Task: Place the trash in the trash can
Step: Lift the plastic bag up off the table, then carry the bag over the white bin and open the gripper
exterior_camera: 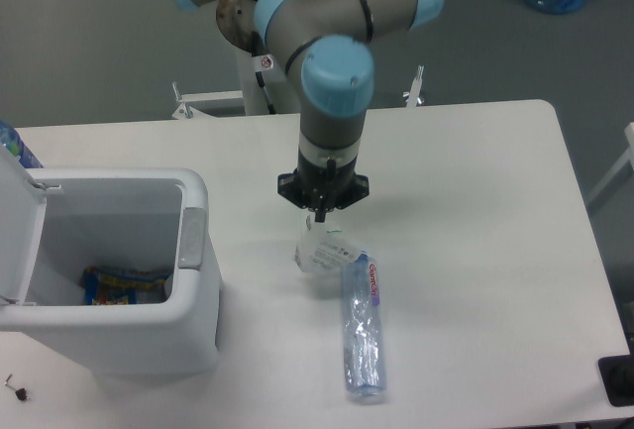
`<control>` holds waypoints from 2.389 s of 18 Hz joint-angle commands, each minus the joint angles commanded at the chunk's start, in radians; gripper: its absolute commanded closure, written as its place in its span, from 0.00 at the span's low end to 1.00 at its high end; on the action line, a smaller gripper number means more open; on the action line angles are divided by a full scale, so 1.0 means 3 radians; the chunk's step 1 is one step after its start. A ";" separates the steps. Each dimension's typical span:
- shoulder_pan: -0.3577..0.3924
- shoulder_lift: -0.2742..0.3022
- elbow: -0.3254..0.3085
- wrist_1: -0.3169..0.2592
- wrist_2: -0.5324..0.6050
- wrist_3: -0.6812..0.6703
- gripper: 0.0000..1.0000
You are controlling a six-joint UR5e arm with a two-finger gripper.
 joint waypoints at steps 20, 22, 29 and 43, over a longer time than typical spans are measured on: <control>0.0149 0.0322 0.0799 0.0077 -0.1341 -0.0701 1.00; 0.0047 0.0394 0.0753 0.0087 -0.1357 -0.0691 1.00; -0.0551 0.0394 0.0574 0.0148 -0.1357 -0.0645 1.00; -0.0772 0.0343 0.0241 0.0521 -0.1326 -0.0583 0.00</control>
